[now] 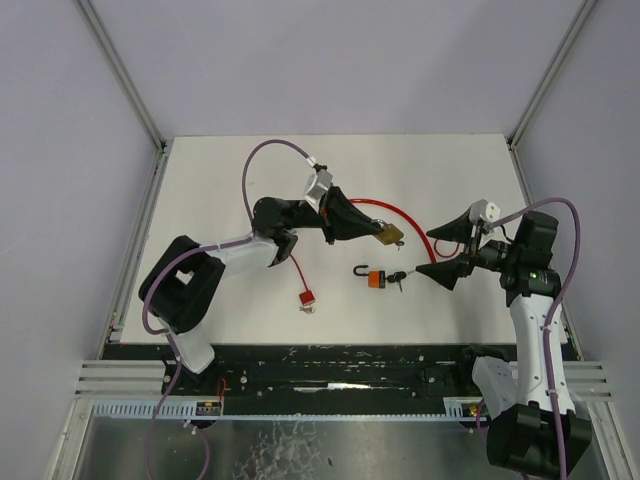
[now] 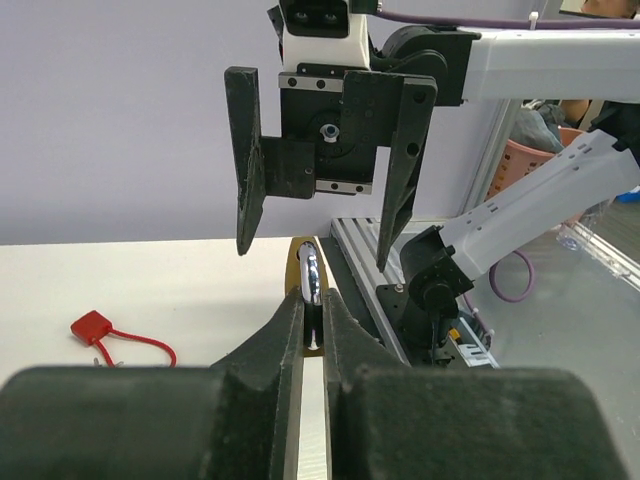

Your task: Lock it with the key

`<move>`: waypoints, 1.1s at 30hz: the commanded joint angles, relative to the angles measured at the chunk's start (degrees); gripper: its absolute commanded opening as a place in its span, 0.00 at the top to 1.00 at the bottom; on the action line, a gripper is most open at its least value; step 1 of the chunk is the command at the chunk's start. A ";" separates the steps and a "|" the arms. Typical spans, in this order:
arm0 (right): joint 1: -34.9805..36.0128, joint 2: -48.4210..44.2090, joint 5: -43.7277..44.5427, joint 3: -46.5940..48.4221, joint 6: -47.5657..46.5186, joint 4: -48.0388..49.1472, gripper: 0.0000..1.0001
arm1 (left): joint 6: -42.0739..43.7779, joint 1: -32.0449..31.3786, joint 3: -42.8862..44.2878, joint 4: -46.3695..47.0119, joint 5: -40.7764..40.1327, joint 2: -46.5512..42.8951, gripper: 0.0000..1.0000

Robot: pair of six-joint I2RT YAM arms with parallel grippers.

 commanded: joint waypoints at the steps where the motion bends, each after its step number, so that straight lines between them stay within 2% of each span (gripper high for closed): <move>1: 1.76 0.56 1.88 -0.05 5.70 5.36 0.00 | -1.42 -0.53 1.98 2.11 -4.46 -0.60 1.00; 9: 2.78 1.55 0.99 0.46 9.06 6.62 0.01 | -7.13 -0.61 3.58 -0.54 -8.74 -0.14 1.00; 16: 2.73 2.29 -0.77 -1.58 22.67 18.22 0.05 | -11.94 -0.62 4.22 3.18 -8.34 0.89 1.00; 23: 3.64 3.29 2.93 -3.28 35.84 28.19 0.14 | -14.65 -0.63 5.55 6.17 -7.96 3.55 1.00; 28: 5.75 4.69 5.13 -3.88 38.40 29.37 0.20 | -16.99 -0.61 6.38 8.93 -7.33 4.77 1.00; 33: 6.70 4.33 7.14 -5.98 43.21 36.37 0.24 | -16.93 -0.60 5.65 8.93 -7.41 4.08 1.00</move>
